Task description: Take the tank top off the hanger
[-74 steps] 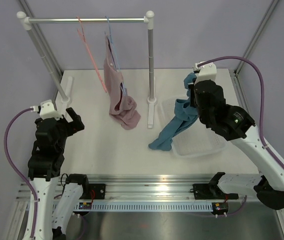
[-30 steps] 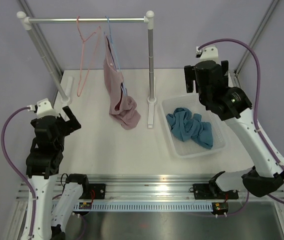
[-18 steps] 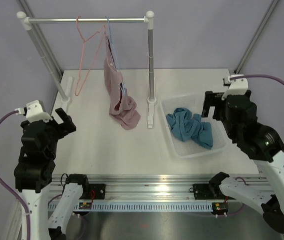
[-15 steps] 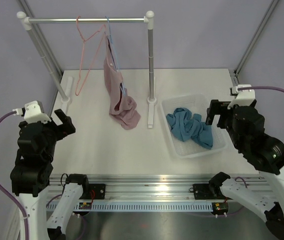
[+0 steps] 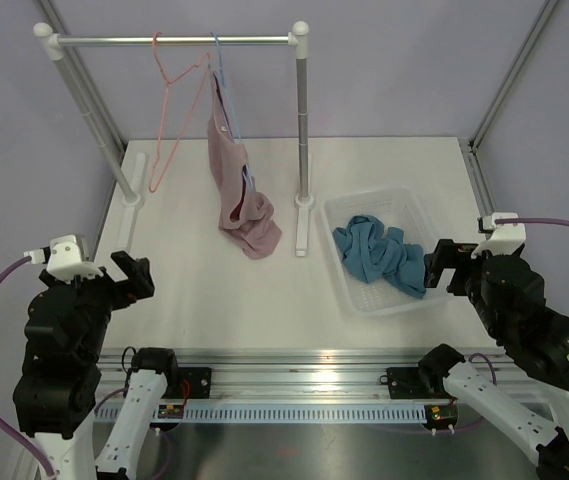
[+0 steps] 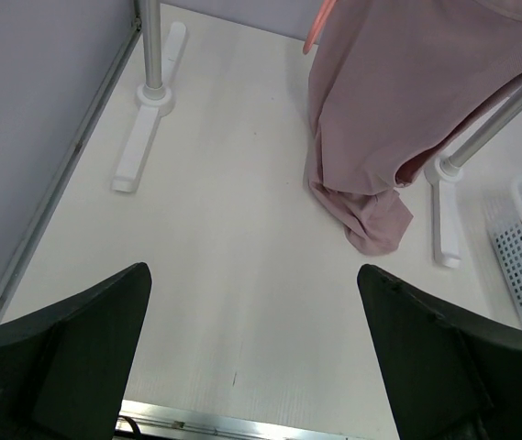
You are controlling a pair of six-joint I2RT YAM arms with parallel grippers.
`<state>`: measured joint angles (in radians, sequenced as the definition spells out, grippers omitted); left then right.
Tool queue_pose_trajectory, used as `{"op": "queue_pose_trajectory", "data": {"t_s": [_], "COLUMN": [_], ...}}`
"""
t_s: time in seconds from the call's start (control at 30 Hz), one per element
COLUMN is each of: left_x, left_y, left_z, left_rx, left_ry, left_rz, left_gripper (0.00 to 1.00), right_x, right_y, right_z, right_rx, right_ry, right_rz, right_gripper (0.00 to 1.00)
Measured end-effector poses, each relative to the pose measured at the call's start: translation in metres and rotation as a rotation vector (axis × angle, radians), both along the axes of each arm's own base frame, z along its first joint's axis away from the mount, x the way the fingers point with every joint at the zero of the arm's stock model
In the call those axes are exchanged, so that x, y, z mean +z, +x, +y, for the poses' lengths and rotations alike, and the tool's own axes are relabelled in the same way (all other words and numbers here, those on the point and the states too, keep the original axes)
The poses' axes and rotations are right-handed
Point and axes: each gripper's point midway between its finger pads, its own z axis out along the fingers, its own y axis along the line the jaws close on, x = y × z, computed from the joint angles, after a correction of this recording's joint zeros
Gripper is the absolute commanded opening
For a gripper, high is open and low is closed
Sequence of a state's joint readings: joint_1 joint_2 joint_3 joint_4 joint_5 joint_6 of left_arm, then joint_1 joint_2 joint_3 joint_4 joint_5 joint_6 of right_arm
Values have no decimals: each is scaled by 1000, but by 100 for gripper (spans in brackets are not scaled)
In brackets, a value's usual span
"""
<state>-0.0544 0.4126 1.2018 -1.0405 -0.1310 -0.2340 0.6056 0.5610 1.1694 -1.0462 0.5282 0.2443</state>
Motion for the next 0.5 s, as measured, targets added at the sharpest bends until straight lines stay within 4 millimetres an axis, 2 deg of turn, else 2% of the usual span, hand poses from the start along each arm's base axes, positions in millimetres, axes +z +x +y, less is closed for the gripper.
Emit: {"op": "queue_pose_trajectory", "data": {"t_s": [0.23, 0.5], "left_x": [-13, -17], "left_y": [1, 5], "left_z": [-1, -4], "left_rx": [-8, -25], "left_ry": [1, 0], "left_rz": [28, 33], "left_gripper": [99, 99], "right_x": [2, 0], "right_y": [-3, 0], "right_z": [-2, -1], "right_rx": [-3, -6], "right_ry": [16, 7], "right_rz": [-13, -2], "right_gripper": [100, 99]}}
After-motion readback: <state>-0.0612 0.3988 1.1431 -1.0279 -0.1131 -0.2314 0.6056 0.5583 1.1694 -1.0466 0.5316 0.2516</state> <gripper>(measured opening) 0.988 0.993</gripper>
